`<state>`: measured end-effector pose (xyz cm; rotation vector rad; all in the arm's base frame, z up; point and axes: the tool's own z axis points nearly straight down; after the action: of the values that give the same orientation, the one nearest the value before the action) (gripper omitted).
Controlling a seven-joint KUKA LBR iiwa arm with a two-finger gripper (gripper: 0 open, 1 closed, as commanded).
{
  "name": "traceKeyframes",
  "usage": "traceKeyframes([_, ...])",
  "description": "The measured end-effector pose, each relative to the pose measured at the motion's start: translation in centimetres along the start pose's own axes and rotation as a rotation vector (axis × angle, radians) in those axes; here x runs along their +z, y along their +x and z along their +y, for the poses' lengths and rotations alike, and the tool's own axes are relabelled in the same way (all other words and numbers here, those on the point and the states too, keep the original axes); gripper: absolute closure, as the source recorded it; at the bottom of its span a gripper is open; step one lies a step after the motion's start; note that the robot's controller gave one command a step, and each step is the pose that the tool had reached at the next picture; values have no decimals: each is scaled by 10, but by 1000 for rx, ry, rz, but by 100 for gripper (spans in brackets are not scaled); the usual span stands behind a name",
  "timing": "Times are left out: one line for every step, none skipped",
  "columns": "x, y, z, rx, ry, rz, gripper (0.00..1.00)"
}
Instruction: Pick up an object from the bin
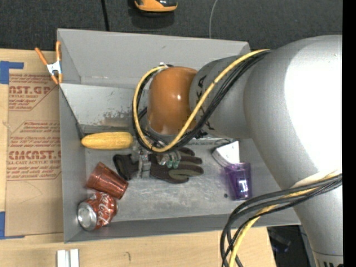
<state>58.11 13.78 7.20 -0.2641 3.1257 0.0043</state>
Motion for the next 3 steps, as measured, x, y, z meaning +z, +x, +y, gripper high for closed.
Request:
traceKeyframes([3, 4, -1, 0, 2, 13, 0])
traceKeyframes([0, 0, 0, 0, 0, -2, 100])
traceKeyframes([0, 0, 0, 0, 0, -2, 100])
